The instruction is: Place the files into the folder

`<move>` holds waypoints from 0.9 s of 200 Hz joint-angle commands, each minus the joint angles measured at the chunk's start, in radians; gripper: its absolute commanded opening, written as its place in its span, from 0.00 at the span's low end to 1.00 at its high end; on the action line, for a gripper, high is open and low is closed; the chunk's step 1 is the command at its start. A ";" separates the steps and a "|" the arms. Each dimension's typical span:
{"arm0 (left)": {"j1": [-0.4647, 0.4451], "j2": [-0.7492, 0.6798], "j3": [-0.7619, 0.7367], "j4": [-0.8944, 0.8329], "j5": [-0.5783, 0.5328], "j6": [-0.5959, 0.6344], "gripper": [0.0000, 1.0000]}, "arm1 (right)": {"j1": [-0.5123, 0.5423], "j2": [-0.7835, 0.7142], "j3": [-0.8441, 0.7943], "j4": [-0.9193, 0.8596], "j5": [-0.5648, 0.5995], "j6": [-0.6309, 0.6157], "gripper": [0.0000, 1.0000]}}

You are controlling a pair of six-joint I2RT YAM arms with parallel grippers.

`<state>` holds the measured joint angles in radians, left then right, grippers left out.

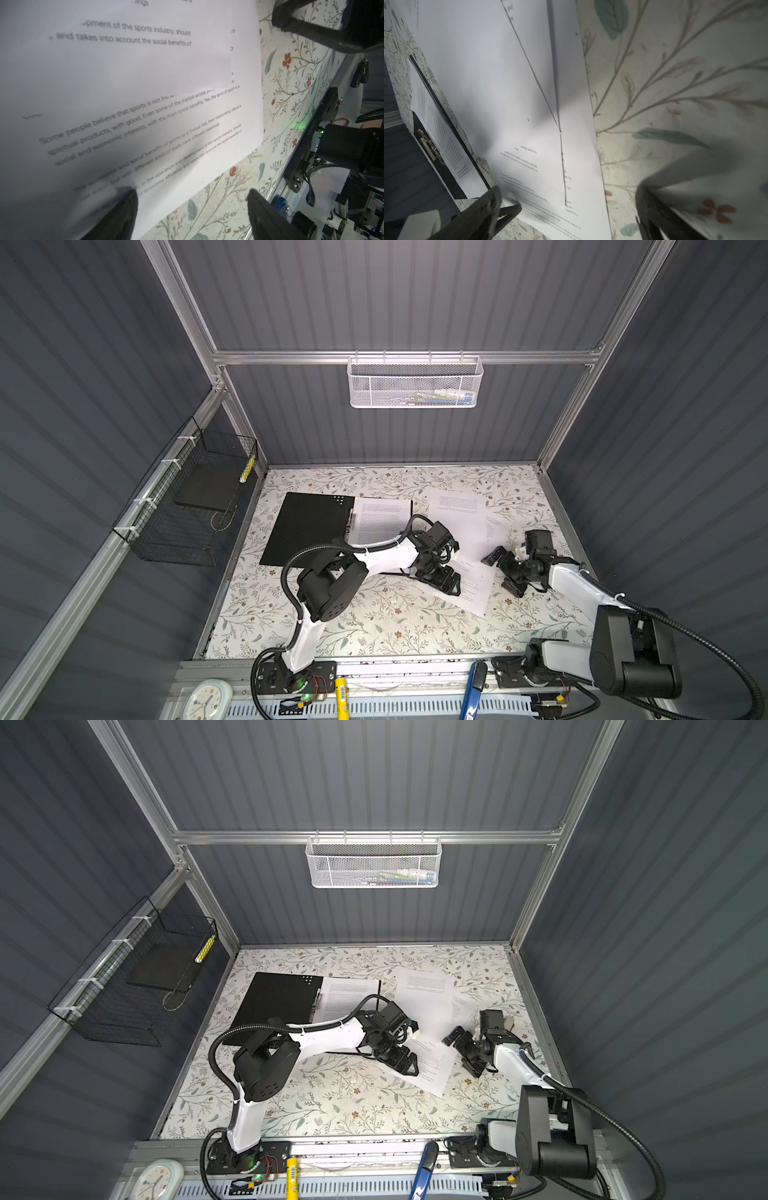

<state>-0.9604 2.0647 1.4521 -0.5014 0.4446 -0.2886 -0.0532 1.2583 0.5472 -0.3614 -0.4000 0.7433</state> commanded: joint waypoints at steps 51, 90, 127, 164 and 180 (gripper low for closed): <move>0.005 0.035 -0.028 -0.030 -0.001 0.051 0.84 | 0.116 0.026 -0.030 -0.034 0.019 0.128 0.99; 0.004 0.034 -0.062 -0.021 0.009 0.051 0.83 | 0.157 0.092 -0.041 0.075 -0.030 0.164 0.99; 0.002 0.032 -0.064 -0.025 0.007 0.055 0.83 | 0.163 0.031 -0.059 0.191 -0.131 0.143 0.99; 0.002 0.041 -0.060 -0.028 0.011 0.056 0.83 | 0.167 -0.059 -0.073 0.329 -0.274 0.076 0.99; 0.003 0.042 -0.062 -0.027 0.014 0.055 0.83 | 0.159 -0.084 -0.058 0.342 -0.274 0.013 0.99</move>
<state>-0.9539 2.0613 1.4300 -0.4759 0.4694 -0.2543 0.1104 1.2152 0.4694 -0.0971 -0.6014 0.8509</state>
